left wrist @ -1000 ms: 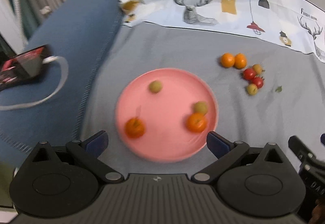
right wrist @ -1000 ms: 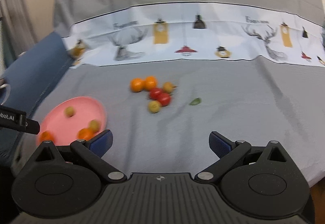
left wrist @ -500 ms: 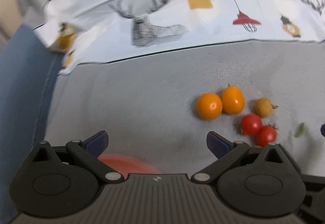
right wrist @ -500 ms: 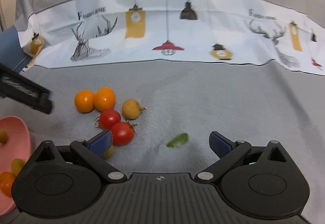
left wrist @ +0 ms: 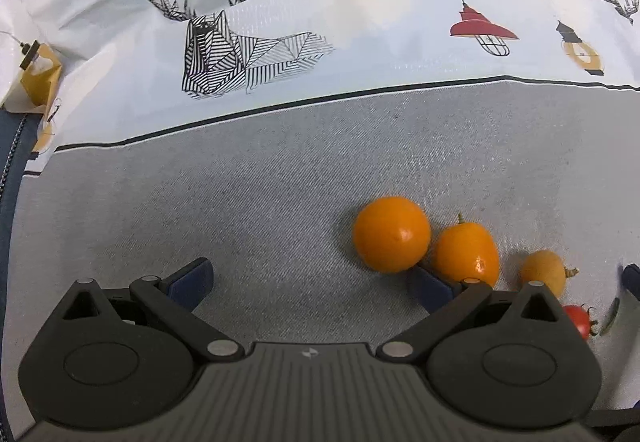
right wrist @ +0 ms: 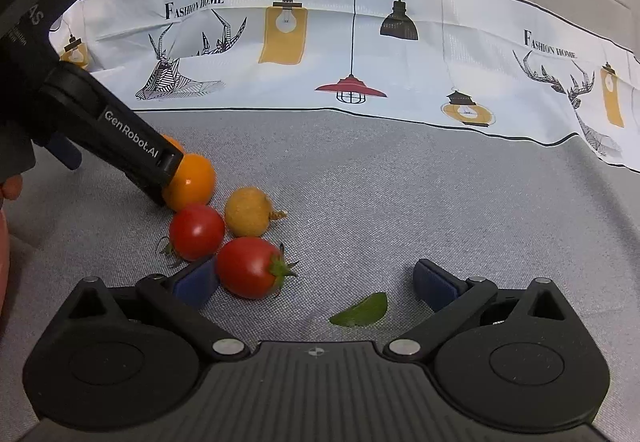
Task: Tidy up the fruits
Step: 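Grasp a red cherry tomato with the right tool, then grasp a mandarin orange with the left tool while the right tool holds the tomato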
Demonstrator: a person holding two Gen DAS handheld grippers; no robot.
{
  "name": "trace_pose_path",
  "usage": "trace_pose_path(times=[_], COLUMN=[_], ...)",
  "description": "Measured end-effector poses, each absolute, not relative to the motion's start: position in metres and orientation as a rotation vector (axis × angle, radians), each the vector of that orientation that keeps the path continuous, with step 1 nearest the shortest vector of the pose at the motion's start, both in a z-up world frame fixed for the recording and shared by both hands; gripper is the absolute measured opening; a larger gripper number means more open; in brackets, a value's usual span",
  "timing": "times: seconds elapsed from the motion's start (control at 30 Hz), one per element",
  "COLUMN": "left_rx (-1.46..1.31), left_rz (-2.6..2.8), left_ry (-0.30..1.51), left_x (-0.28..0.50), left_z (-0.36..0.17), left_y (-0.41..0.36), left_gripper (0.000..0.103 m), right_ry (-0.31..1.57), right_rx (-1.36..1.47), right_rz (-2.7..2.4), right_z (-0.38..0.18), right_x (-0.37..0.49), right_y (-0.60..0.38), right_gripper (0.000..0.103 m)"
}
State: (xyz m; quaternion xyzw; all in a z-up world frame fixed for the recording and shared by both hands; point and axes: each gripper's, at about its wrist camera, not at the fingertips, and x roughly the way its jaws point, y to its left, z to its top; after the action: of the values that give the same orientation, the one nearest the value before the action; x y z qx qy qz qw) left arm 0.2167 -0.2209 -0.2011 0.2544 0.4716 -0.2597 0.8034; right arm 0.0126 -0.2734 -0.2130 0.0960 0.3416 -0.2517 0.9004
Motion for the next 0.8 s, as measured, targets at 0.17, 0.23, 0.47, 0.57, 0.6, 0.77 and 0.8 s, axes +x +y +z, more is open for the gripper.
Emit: trace_pose_path(times=[0.17,0.23,0.47,0.57,0.6,0.77,0.8], left_rx=[0.566,0.57,0.505,0.5,0.483,0.402,0.388], left_rz=[-0.599,-0.62,-0.714,-0.696,-0.688,-0.668,-0.668], left_ry=[1.002,0.998,0.973,0.955,0.948,0.938,0.95], left_x=[0.216,0.215,0.199,0.192,0.191,0.193,0.194], left_z=[-0.196,-0.194,-0.179,-0.164,-0.157,-0.125,-0.123], left_y=[-0.23,-0.233,-0.228,-0.217,-0.211,-0.176,-0.17], left_gripper=[0.103,0.103,0.02,0.005,0.005,0.005,0.005], right_ry=[0.708,0.71,0.694,0.673,0.66,0.62,0.624], right_rx=[0.202,0.202,0.141,0.193,0.203,0.212,0.21], right_rz=[-0.522,-0.512,-0.445,-0.493,-0.508,-0.563,-0.566], right_z=[-0.212,-0.212,-0.202,-0.194,-0.189,-0.163,-0.163], right_x=[0.011,0.011,0.005,-0.001,-0.005,-0.027,-0.031], right_y=[-0.272,-0.273,-0.262,-0.272,-0.276,-0.281,-0.278], right_gripper=[0.102,0.098,0.033,0.033,0.033,0.033,0.033])
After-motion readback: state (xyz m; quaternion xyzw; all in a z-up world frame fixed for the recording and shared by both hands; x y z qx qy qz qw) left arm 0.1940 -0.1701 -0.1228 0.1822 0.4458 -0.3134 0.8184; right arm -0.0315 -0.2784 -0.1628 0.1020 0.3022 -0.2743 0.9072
